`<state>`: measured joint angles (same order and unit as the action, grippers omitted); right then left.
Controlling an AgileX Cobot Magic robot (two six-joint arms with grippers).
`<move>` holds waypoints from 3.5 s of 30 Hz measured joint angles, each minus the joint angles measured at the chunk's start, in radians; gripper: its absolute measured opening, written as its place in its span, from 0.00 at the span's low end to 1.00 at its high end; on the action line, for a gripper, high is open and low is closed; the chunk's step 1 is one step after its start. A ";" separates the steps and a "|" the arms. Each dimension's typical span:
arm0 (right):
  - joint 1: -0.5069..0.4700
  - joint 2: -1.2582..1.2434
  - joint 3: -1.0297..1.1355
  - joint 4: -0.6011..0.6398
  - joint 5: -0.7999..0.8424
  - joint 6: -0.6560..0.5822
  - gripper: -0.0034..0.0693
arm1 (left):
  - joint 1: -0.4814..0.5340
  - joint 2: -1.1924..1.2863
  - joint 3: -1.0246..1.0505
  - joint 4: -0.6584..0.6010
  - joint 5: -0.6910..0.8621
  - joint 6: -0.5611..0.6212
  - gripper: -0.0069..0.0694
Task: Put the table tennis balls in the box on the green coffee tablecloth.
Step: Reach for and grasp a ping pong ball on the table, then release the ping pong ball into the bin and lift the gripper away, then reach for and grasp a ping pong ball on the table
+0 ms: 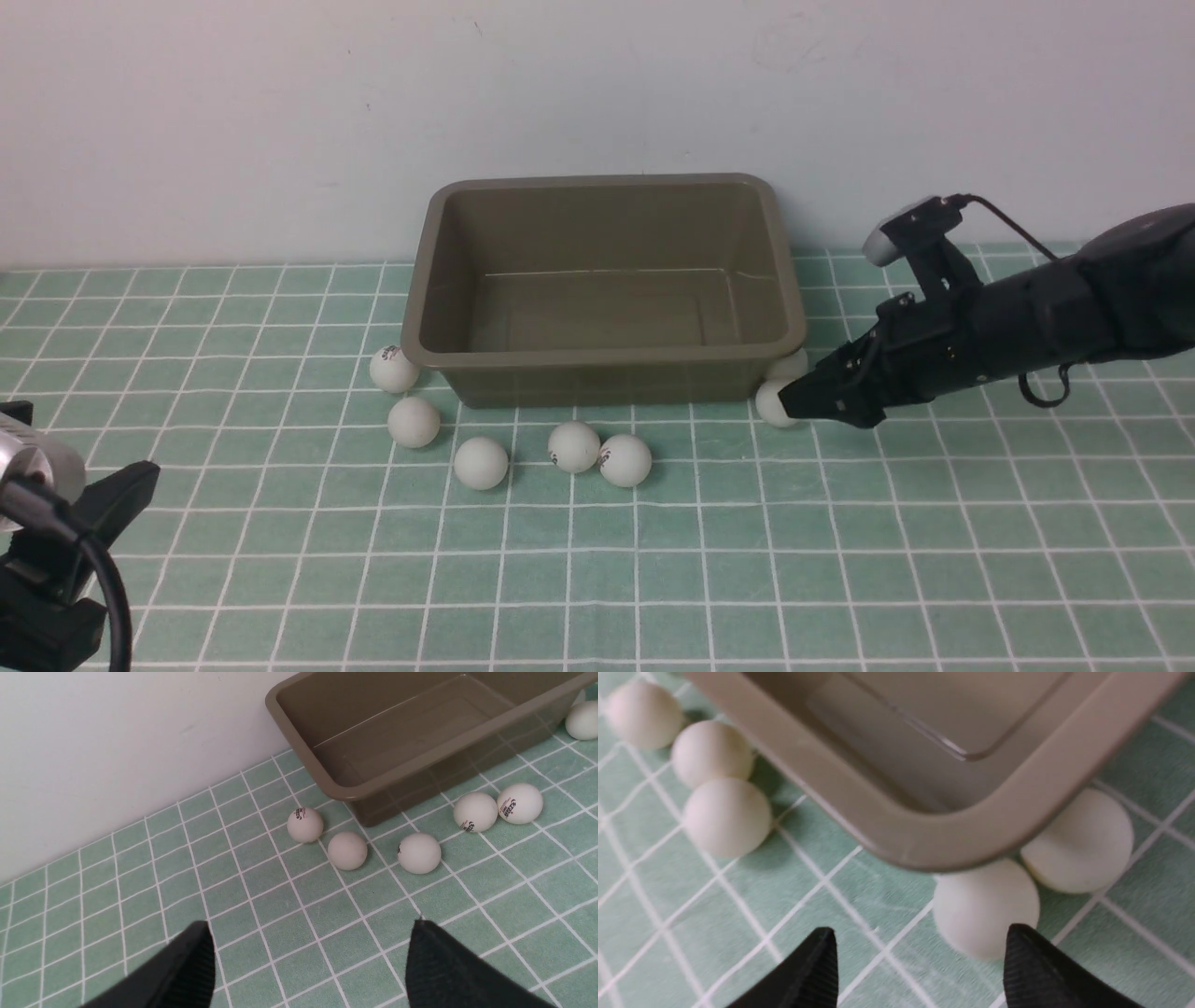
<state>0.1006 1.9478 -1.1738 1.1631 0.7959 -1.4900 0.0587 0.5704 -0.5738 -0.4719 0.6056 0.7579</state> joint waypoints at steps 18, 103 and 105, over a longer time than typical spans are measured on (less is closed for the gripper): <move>0.053 0.057 -0.004 0.056 -0.175 -0.052 0.65 | 0.000 0.000 0.000 0.000 0.001 0.000 0.74; -0.117 -0.099 -0.295 -0.050 0.042 -0.030 0.81 | 0.000 0.000 0.000 0.000 0.015 0.000 0.74; -0.150 -0.118 -0.295 -0.068 0.099 -0.019 0.81 | 0.000 0.000 0.000 0.000 0.015 0.000 0.74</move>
<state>-0.0491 1.8303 -1.4690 1.0952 0.8949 -1.5091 0.0587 0.5704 -0.5738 -0.4719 0.6203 0.7579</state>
